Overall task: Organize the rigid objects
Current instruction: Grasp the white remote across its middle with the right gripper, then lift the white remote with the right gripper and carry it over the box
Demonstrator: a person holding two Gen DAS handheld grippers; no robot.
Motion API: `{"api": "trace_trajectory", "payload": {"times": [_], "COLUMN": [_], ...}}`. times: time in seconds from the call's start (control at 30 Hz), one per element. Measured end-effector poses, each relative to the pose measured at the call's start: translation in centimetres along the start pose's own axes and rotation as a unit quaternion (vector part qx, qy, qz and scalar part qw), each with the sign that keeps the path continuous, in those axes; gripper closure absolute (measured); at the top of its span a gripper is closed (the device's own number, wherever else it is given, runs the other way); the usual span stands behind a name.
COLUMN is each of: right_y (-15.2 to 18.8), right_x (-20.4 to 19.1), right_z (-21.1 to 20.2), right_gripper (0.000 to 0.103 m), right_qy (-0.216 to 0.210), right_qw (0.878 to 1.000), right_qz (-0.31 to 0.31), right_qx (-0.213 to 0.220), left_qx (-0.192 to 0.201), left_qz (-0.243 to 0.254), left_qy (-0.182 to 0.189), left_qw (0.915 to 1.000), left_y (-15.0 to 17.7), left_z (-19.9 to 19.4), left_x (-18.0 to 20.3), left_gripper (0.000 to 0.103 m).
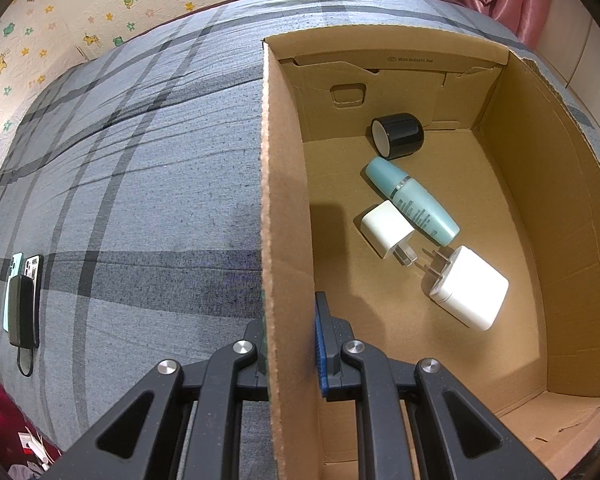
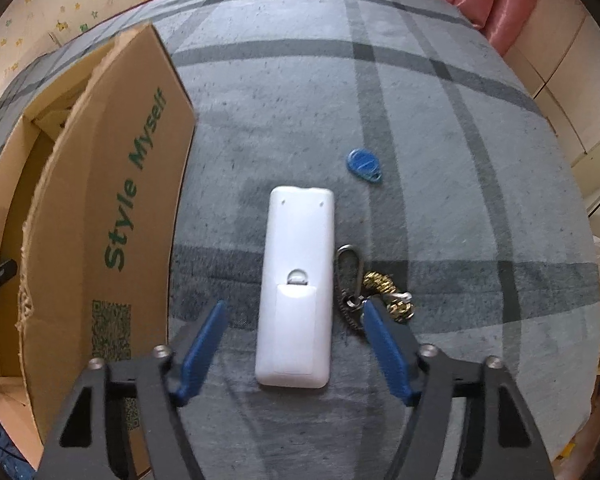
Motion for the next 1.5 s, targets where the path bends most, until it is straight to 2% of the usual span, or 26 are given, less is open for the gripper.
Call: {"api": "trace_trajectory", "payload": {"times": [0.3,0.43,0.9,0.97,1.5], "right_y": [0.3,0.2,-1.2,-1.3,-2.0], "right_x": [-1.0,-1.2,-1.1,-1.0,0.2], "right_z": [2.6,3.4,5.6,5.6,1.0], "right_gripper": [0.04,0.045,0.046,0.054,0.054], "right_qy": [0.005,0.013,0.011,0.012,0.008], "right_qw": [0.999,0.999,0.999,0.999,1.0], "right_qz": [0.003,0.004,0.005,0.006,-0.002], "right_qx": [-0.039,-0.043,-0.047,-0.042,-0.012], "left_qx": [0.0,0.0,0.0,0.0,-0.001], "left_qz": [-0.001,0.0,-0.001,0.0,0.002], "left_qy": [0.001,0.001,0.001,0.0,-0.002], "left_qw": [1.0,1.0,1.0,1.0,1.0], "left_y": [0.0,0.0,0.0,0.0,0.0], "left_z": [0.0,0.0,0.1,0.2,0.0], "left_x": [0.0,0.0,0.1,0.2,0.0], "left_gripper": [0.089,0.089,0.089,0.089,0.089]}}
Point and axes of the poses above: each gripper's, at about its wrist camera, not at the fingertips, and z roughly the way its jaws point, x to its right, y to its underside, the point moved 1 cm from there along z, roughly the way its jaws point, and after that the axes turned 9 degrees about y, right-handed, at the moved point
